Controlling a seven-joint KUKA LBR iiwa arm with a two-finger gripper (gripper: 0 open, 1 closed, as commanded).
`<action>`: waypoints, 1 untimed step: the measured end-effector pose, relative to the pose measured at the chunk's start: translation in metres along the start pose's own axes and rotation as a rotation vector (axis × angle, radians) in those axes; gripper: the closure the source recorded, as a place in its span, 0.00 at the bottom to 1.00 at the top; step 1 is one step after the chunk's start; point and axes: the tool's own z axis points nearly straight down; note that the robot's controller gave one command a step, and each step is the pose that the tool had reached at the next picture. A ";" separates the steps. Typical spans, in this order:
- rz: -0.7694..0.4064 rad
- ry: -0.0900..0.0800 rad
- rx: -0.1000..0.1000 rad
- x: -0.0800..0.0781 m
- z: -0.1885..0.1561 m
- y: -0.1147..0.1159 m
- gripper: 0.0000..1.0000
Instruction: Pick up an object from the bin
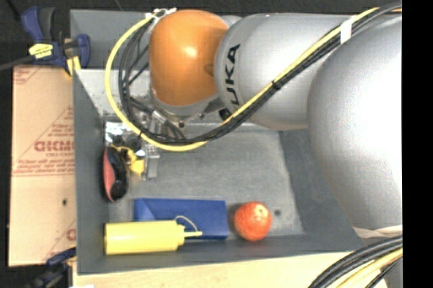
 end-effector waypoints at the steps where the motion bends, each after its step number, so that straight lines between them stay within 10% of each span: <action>1: 0.005 -0.008 -0.002 -0.002 -0.005 -0.001 0.00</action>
Offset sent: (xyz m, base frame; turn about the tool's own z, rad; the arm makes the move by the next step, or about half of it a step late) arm 0.0218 -0.0197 -0.1168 0.2765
